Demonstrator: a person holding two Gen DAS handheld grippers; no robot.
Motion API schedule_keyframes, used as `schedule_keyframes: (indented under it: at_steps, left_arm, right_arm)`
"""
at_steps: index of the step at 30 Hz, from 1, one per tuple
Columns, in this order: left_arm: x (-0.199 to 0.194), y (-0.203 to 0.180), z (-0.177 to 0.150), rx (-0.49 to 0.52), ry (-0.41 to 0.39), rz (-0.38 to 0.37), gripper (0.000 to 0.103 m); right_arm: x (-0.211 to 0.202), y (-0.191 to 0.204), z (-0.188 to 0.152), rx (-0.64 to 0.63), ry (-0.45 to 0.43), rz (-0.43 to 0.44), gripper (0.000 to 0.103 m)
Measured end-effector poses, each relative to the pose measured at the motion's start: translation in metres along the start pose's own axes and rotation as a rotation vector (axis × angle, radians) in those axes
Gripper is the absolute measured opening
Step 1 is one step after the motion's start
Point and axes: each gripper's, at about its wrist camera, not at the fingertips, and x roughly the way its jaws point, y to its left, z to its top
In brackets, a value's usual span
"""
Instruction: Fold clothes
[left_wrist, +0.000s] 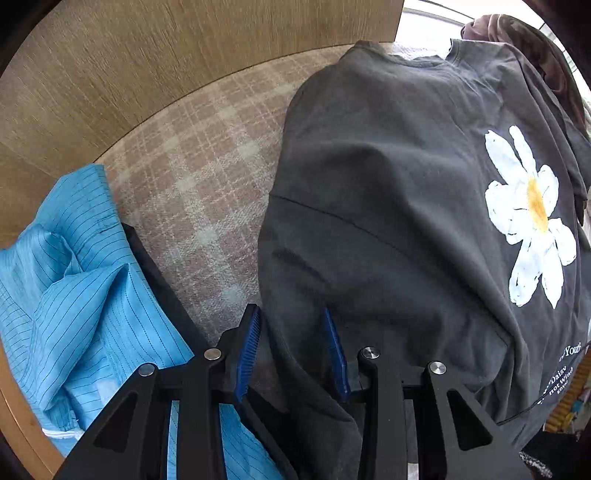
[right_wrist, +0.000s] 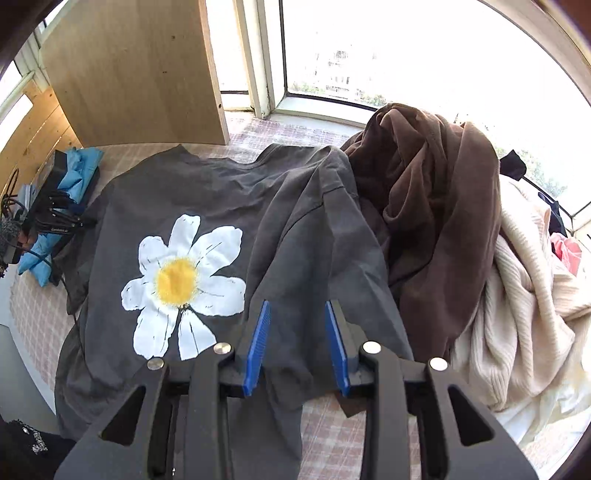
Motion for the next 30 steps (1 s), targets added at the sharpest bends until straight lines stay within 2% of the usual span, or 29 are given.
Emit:
schedule_keyframes:
  at_steps: [1, 3, 4, 7, 9, 11, 12, 13, 14, 16, 19, 21, 25, 27, 29, 30]
  left_arm:
    - [0.000, 0.001, -0.001, -0.008, 0.000, -0.008, 0.034]
    - [-0.002, 0.000, -0.002, -0.006, -0.001, -0.008, 0.023]
    - [-0.003, -0.002, -0.003, 0.002, -0.003, 0.000, 0.007]
    - [-0.006, -0.008, -0.005, 0.007, -0.004, 0.030, 0.003]
    - [-0.010, -0.014, -0.006, 0.016, -0.010, 0.053, 0.002]
    - [-0.017, -0.020, -0.007, 0.037, -0.016, 0.087, 0.002]
    - [-0.021, -0.022, -0.007, 0.045, -0.020, 0.105, 0.002]
    - [-0.027, -0.023, -0.007, 0.050, -0.026, 0.126, 0.002]
    - [-0.034, -0.023, -0.006, 0.055, -0.031, 0.153, 0.002]
    - [-0.050, -0.022, -0.004, 0.061, -0.044, 0.211, 0.002]
    - [-0.070, -0.017, 0.005, 0.084, -0.054, 0.326, 0.002]
    - [-0.074, -0.003, 0.020, 0.081, -0.050, 0.353, 0.002]
    - [-0.051, 0.007, 0.033, 0.090, 0.009, 0.383, 0.006]
    - [-0.039, 0.011, 0.032, 0.086, 0.043, 0.397, 0.011]
    - [-0.029, 0.014, 0.030, 0.082, 0.071, 0.408, 0.012]
    - [-0.030, 0.015, 0.030, 0.081, 0.069, 0.402, 0.013]
  right_arm:
    - [0.011, -0.004, 0.012, -0.007, 0.008, -0.022, 0.032]
    - [0.033, -0.012, 0.034, -0.018, 0.023, -0.046, 0.032]
    - [0.043, -0.015, 0.042, -0.022, 0.035, -0.039, 0.032]
    - [0.072, -0.021, 0.054, -0.054, 0.135, -0.016, 0.037]
    - [0.087, -0.022, 0.054, -0.090, 0.183, -0.043, 0.036]
    - [0.088, -0.023, 0.053, -0.117, 0.188, -0.043, 0.029]
    - [0.086, -0.023, 0.053, -0.131, 0.183, -0.035, 0.009]
    - [0.081, -0.025, 0.054, -0.140, 0.178, -0.030, 0.005]
    - [0.076, -0.026, 0.056, -0.148, 0.165, -0.032, 0.005]
    - [0.062, -0.029, 0.062, -0.177, 0.121, -0.100, 0.004]
    - [0.047, -0.037, 0.075, -0.205, 0.064, -0.284, 0.002]
    - [0.043, -0.048, 0.086, -0.189, 0.041, -0.406, 0.002]
    - [0.059, -0.052, 0.090, -0.210, 0.058, -0.471, 0.002]
    - [0.050, -0.047, 0.088, -0.192, 0.035, -0.372, 0.003]
    - [0.040, -0.042, 0.087, -0.169, 0.010, -0.262, 0.010]
    - [0.035, -0.039, 0.086, -0.168, 0.004, -0.191, 0.024]
